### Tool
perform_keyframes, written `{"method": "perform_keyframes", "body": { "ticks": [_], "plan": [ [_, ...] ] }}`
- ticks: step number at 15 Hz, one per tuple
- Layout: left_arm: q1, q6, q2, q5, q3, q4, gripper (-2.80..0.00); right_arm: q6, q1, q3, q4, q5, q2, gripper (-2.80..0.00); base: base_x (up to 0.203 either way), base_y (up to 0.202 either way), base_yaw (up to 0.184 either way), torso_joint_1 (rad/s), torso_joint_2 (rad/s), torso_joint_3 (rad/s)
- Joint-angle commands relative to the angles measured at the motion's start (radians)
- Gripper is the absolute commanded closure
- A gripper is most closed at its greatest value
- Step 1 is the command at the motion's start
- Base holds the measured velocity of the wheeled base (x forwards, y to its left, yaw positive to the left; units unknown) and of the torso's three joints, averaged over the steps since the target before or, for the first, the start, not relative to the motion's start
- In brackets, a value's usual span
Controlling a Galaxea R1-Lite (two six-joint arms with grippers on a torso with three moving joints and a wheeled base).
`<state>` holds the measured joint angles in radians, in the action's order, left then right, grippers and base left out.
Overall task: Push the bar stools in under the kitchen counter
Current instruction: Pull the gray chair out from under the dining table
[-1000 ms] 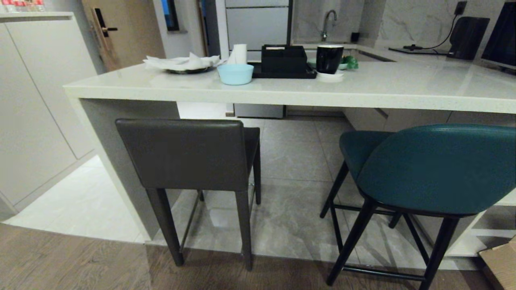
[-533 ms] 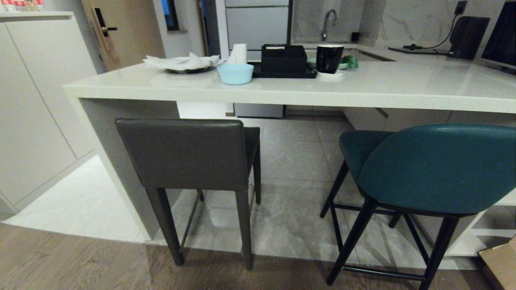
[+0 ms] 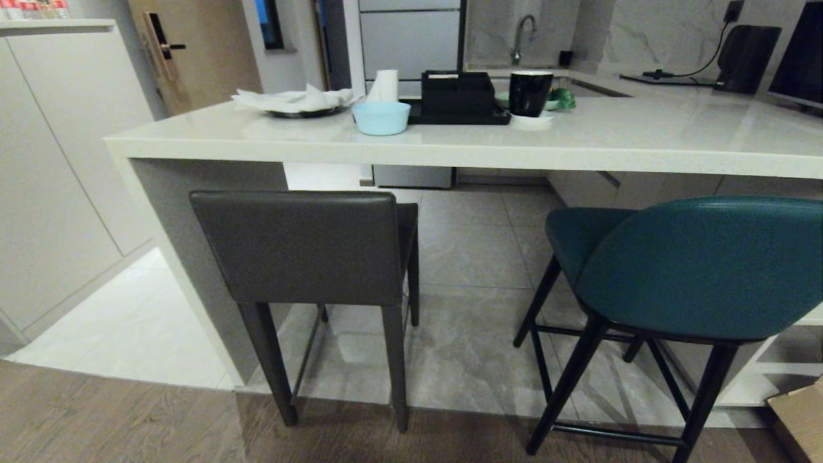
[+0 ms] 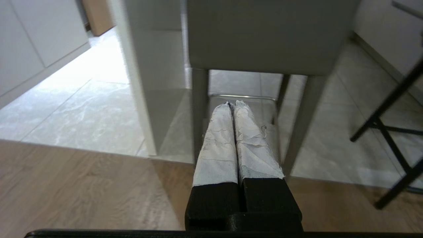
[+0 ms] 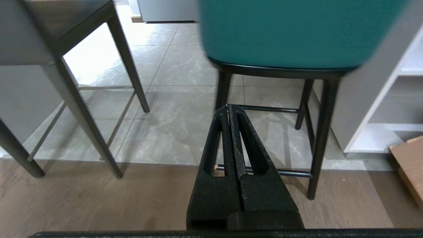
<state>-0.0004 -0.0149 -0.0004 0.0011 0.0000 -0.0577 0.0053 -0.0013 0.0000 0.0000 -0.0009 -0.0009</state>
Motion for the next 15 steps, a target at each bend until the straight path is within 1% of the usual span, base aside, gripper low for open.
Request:
{"method": "perform_keyframes", "body": {
  "ticks": [1, 15],
  "plan": [
    [0.000, 0.000, 0.001, 0.000, 0.018, -0.001, 0.00, 0.001, 0.001, 0.000, 0.000, -0.001, 0.001, 0.00, 0.001, 0.198, -0.002, -0.006, 0.00, 0.006],
    [0.000, 0.000, 0.000, 0.000, 0.018, -0.001, 0.00, 0.001, 0.001, 0.000, 0.000, -0.001, 0.001, 0.00, 0.000, 0.198, -0.002, 0.002, 0.00, 0.002]
  ]
}}
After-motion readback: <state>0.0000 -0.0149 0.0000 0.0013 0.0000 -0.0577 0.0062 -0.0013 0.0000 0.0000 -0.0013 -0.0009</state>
